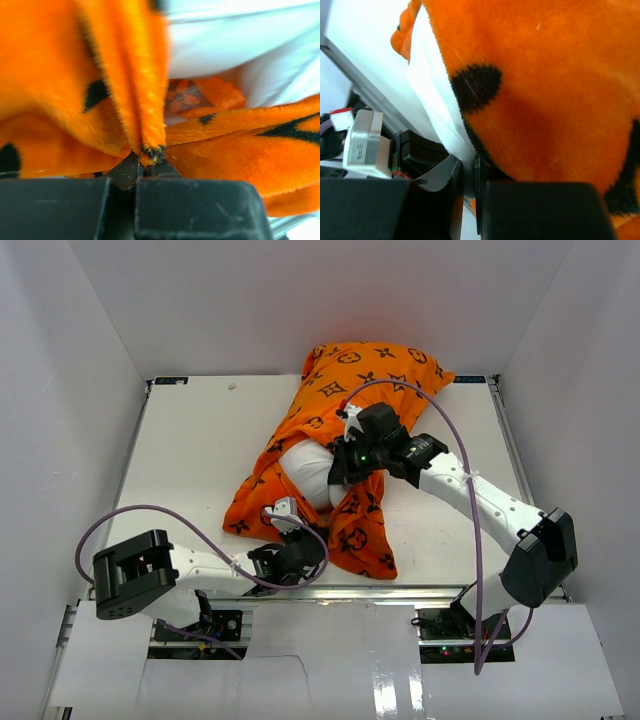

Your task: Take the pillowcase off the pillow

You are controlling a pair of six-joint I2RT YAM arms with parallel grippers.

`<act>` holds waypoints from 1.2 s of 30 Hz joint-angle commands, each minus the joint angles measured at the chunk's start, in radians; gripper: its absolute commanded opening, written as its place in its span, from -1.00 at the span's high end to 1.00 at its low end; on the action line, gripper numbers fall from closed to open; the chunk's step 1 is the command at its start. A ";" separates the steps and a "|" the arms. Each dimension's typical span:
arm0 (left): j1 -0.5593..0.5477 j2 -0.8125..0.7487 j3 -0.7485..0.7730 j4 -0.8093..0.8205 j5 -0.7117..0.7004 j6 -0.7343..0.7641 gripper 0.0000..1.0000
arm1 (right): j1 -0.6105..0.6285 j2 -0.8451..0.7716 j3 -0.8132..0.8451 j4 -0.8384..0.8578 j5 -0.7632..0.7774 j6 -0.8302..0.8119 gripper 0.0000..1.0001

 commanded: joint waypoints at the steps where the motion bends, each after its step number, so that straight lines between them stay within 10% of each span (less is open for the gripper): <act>1: -0.011 -0.003 -0.074 -0.256 0.127 -0.087 1.00 | -0.071 -0.186 0.141 0.470 -0.174 0.124 0.85; 11: -0.006 -0.121 -0.079 -0.402 0.064 -0.111 1.00 | -0.141 -0.257 0.155 0.461 -0.271 0.184 0.85; 27: -0.139 0.049 -0.034 0.111 0.156 0.236 1.00 | -0.158 -0.166 0.164 0.740 -0.209 0.365 0.85; 36: -0.071 -0.038 -0.028 -0.283 0.084 -0.003 0.82 | -0.160 -0.279 0.102 0.288 -0.222 0.055 0.84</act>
